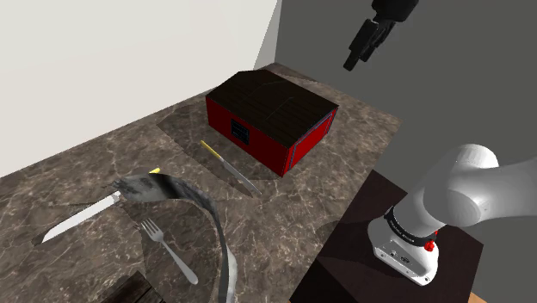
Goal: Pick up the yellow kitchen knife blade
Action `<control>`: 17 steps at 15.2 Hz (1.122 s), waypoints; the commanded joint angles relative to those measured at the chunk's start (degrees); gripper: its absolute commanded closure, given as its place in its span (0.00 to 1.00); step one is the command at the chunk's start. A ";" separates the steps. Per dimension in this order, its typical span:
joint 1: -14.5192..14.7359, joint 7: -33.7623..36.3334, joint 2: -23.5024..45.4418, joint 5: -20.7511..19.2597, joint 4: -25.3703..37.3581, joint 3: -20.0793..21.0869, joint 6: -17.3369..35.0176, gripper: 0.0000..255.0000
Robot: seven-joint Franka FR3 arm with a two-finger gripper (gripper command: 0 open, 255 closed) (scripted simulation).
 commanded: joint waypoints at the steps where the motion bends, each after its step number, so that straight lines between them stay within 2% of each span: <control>1: 0.00 0.00 0.00 0.00 0.00 0.00 0.00 0.00; 9: 1.10 4.46 8.18 2.15 -5.92 5.90 13.39 0.00; 17: 1.48 9.54 20.92 2.38 -7.16 11.98 26.59 0.00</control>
